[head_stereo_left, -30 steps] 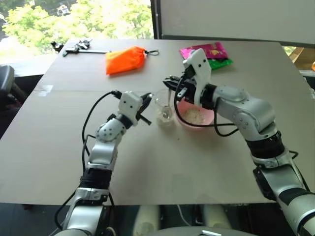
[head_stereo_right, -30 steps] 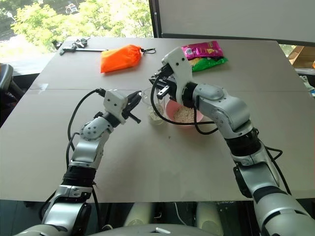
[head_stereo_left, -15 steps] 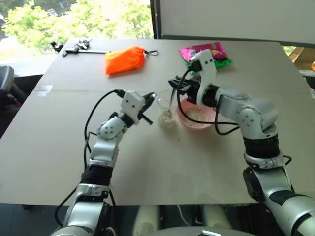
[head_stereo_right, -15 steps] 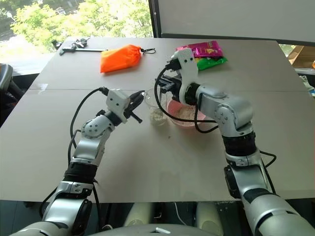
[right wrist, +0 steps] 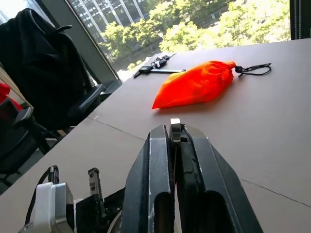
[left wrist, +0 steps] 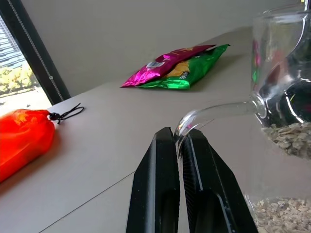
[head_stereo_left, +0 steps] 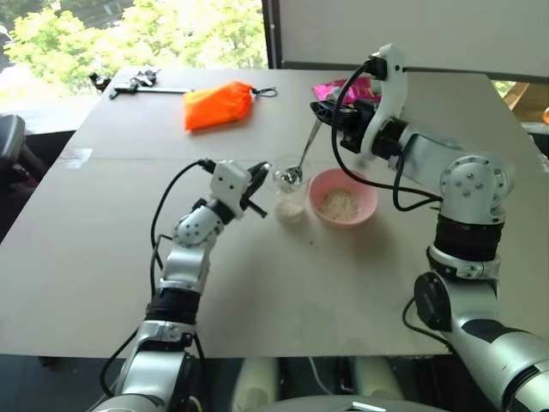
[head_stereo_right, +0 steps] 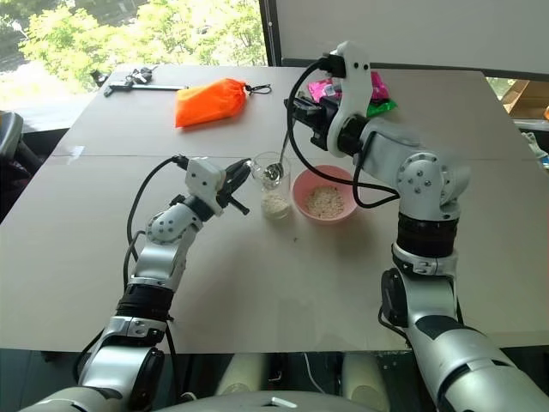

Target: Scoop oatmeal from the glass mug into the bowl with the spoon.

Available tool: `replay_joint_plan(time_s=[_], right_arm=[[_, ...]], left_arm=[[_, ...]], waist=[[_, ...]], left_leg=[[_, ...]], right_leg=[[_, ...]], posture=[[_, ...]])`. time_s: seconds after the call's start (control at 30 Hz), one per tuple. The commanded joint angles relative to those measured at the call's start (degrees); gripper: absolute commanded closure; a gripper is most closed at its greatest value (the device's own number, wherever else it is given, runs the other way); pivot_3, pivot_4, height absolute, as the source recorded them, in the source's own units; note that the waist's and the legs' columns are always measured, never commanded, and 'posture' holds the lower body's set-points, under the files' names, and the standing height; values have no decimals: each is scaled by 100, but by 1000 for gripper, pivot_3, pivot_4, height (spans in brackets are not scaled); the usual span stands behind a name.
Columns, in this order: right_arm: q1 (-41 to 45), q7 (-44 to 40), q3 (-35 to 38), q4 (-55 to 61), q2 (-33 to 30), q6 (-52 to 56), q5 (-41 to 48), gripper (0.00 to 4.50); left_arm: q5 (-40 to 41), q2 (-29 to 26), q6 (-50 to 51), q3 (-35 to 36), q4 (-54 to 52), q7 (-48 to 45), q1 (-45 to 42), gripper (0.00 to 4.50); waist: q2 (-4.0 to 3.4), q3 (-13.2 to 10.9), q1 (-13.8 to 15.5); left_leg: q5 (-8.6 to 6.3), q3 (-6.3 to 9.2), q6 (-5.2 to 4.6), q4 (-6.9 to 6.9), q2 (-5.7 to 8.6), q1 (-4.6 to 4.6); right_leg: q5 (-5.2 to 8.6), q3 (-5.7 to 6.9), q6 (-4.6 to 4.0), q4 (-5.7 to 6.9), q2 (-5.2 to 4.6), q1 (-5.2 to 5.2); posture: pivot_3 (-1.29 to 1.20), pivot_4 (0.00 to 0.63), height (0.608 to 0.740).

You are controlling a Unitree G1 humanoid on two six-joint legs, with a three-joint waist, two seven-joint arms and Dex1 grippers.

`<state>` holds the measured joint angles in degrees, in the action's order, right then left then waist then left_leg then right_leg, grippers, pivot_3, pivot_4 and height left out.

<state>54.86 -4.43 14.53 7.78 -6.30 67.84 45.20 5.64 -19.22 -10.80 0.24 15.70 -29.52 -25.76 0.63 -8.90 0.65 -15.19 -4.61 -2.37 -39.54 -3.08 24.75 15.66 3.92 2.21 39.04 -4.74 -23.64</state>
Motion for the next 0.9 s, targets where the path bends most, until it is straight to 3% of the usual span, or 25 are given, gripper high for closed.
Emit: replay_joint_plan(time_s=[0.03, 0.47, 0.9], right_arm=[[186, 523, 588, 65, 136, 280, 357, 4500], [382, 2608, 2078, -330, 701, 703, 1646, 4500], [430, 4349, 2162, -644, 710, 47, 3519, 4500]], left_arm=[[-13, 2, -247, 134, 197, 108, 23, 4463], [-78, 112, -1175, 75, 819, 186, 18, 4463], [-113, 281, -1769, 42, 1475, 397, -163, 4463]], waist=[[0, 0, -6], [-1, 1, -31], [-3, 3, -86]], left_leg=[[0, 0, 0, 0, 0, 0], [0, -3, 0, 0, 0, -1], [0, -23, 0, 0, -1, -1]], right_leg=[[0, 0, 0, 0, 0, 0], [0, -2, 0, 4, 0, -1], [0, -3, 0, 6, 0, 0]], posture=[[0, 150, 696], [0, 150, 696], [0, 150, 696]])
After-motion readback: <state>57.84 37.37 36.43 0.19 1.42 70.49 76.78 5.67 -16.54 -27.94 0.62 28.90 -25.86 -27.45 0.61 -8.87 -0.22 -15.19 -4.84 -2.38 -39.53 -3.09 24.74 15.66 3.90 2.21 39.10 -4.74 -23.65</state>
